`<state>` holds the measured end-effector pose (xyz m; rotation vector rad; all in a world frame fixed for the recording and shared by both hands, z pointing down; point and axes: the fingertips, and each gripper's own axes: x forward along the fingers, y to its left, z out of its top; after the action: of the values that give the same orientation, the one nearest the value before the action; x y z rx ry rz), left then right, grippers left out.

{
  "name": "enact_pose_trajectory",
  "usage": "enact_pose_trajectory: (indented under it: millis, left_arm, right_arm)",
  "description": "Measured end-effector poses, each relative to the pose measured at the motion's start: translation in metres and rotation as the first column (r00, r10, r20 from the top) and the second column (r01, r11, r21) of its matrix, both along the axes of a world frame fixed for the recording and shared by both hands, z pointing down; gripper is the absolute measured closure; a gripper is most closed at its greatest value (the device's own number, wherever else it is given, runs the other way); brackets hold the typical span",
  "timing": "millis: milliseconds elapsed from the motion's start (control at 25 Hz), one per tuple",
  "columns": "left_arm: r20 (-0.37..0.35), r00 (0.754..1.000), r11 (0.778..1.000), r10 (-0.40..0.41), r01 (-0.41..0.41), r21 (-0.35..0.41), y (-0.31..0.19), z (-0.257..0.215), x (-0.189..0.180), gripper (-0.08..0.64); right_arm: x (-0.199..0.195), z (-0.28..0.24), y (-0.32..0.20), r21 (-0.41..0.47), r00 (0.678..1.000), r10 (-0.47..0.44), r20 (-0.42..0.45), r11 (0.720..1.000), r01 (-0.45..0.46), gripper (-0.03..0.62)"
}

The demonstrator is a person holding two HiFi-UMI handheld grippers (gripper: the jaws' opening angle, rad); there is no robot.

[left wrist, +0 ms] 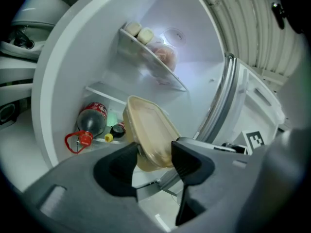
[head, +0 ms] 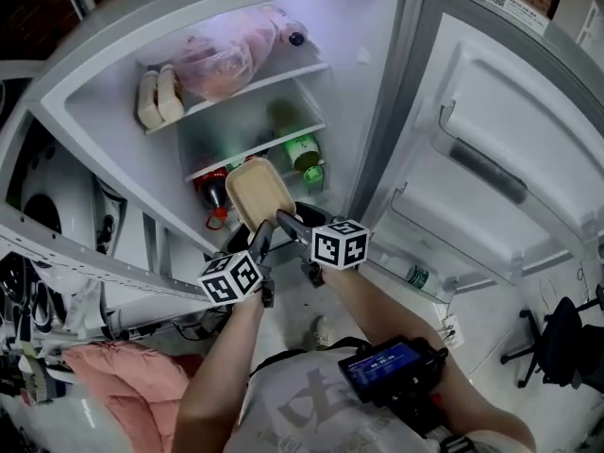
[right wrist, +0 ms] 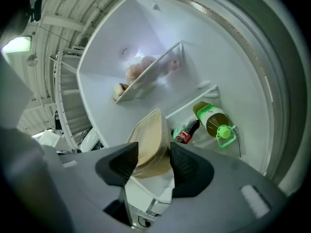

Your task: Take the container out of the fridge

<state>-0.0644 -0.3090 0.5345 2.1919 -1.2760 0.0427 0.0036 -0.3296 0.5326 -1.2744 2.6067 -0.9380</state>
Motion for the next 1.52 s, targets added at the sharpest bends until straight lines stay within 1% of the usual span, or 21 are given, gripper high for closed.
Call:
enact_pose_trajectory:
  millis: [160, 400, 680, 1040, 1240, 1520]
  left_arm:
    - [-0.016, 0.999, 0.999, 0.033, -0.033, -0.011, 0.034, 0.012, -0.006, 0.345]
    - [-0.027, 0.996, 0.995, 0.088, -0.089, -0.041, 0.082, 0.027, -0.025, 0.347]
    - [-0.031, 0.989, 0.989, 0.143, -0.144, -0.043, 0.128, 0.033, -0.043, 0.350]
    - [-0.060, 0.975, 0.975, 0.212, -0.215, -0.055, 0.176, 0.048, -0.043, 0.359]
    - [-0.075, 0.966, 0.965, 0.245, -0.251, -0.079, 0.204, 0.060, -0.037, 0.360]
    - [-0.073, 0.948, 0.941, 0.309, -0.316, -0.120, 0.236, 0.074, -0.029, 0.364]
  right_arm:
    - [-0.004, 0.011, 0.036, -0.008, 1.000, 0.018, -0.022, 1.000, -0.018, 0.382]
    - [-0.022, 0.026, 0.088, -0.041, 0.998, 0.057, -0.040, 0.997, -0.059, 0.383]
    - [-0.041, 0.030, 0.137, -0.039, 0.994, 0.092, -0.055, 0.995, -0.094, 0.383]
    - [-0.040, 0.043, 0.188, -0.046, 0.988, 0.125, -0.090, 0.991, -0.129, 0.385]
    - [-0.035, 0.053, 0.215, -0.059, 0.986, 0.127, -0.108, 0.989, -0.134, 0.387]
    - [-0.027, 0.067, 0.249, -0.086, 0.982, 0.152, -0.112, 0.983, -0.162, 0.387]
